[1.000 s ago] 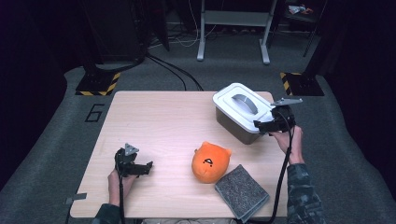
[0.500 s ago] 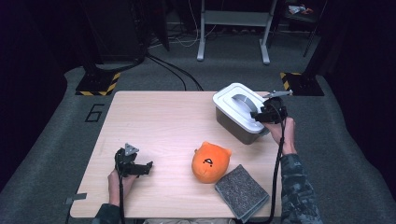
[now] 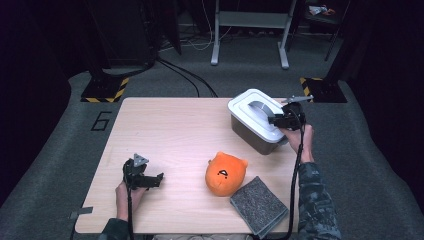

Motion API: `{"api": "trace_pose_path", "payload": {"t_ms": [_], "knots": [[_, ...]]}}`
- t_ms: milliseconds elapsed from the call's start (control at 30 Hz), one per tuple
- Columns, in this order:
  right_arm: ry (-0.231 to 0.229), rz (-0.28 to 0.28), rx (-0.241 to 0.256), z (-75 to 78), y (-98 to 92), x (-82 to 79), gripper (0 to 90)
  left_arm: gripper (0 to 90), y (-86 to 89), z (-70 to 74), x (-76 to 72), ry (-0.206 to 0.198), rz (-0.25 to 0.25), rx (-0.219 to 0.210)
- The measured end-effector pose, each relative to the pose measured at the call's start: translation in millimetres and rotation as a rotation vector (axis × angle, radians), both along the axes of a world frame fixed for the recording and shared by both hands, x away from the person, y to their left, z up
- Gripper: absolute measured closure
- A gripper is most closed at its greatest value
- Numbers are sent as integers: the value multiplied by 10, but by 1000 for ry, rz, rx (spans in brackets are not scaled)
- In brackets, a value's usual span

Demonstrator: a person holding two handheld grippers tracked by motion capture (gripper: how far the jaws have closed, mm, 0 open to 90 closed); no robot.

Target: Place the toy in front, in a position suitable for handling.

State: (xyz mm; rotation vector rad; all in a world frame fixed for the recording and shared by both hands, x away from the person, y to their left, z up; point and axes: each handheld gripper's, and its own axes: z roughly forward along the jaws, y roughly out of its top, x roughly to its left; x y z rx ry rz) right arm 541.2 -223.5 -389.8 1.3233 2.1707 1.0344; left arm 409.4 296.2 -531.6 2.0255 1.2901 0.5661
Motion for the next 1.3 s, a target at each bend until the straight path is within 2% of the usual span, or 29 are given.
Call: {"api": "trace_pose_path", "payload": {"t_ms": [200,700,1300], "knots": [[5,2,-11,10,15,-2,629,5,0,0,0,0,0,0],[11,2,5,3,108,-23,637,5,0,0,0,0,0,0],[35,23,0,23,334,-11,646,5,0,0,0,0,0,0]]}}
